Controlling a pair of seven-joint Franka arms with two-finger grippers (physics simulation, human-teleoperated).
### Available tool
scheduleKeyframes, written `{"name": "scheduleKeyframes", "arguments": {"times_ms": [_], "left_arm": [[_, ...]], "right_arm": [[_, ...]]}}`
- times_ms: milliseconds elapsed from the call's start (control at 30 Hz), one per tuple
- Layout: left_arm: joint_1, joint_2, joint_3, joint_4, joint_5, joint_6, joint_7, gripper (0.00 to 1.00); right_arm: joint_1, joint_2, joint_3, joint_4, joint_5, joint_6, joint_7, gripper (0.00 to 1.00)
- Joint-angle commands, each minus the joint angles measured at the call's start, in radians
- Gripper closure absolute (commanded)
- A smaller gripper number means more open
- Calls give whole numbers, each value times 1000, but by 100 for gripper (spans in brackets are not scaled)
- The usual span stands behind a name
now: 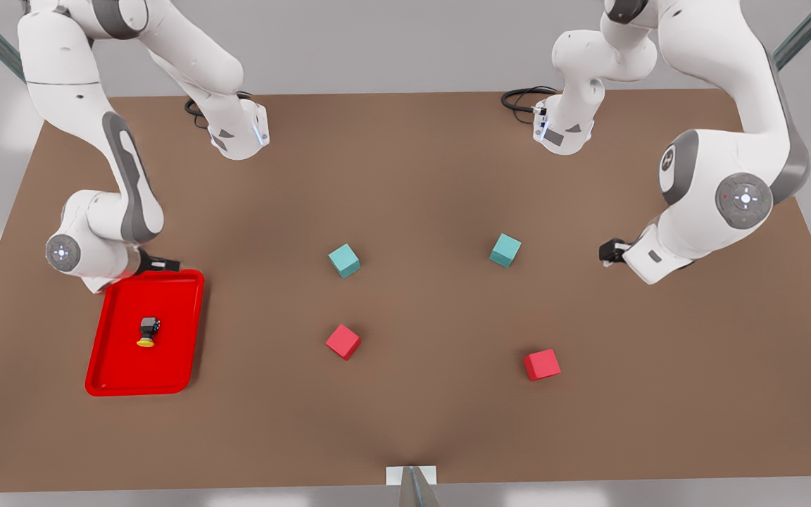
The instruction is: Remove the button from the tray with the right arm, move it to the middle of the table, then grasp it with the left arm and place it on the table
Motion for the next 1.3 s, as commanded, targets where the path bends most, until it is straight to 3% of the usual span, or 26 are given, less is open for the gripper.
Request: {"name": "scheduleKeyframes", "arguments": {"times_ms": [0,100,200,633,833,1267], "left_arm": [[0,2,0,0,1,16,-5,0],[2,2,0,0,-1,16,-4,0],[2,2,0,0,-1,16,-4,0],[2,4,0,0,-1,14,-2,0],[2,5,0,0,-2,13,-2,0],[3,5,2,-1,-2,13,2,0]], "right_arm": [[-31,31,0,-10,-22,437,-308,0],[-65,141,0,12,-143,589,-354,0],[-63,181,0,58,-152,589,-492,0],[-76,267,-5,53,-157,580,-506,0],[-53,296,-5,87,-158,575,-204,0],[-51,356,-9,176,-181,575,-160,0]]}}
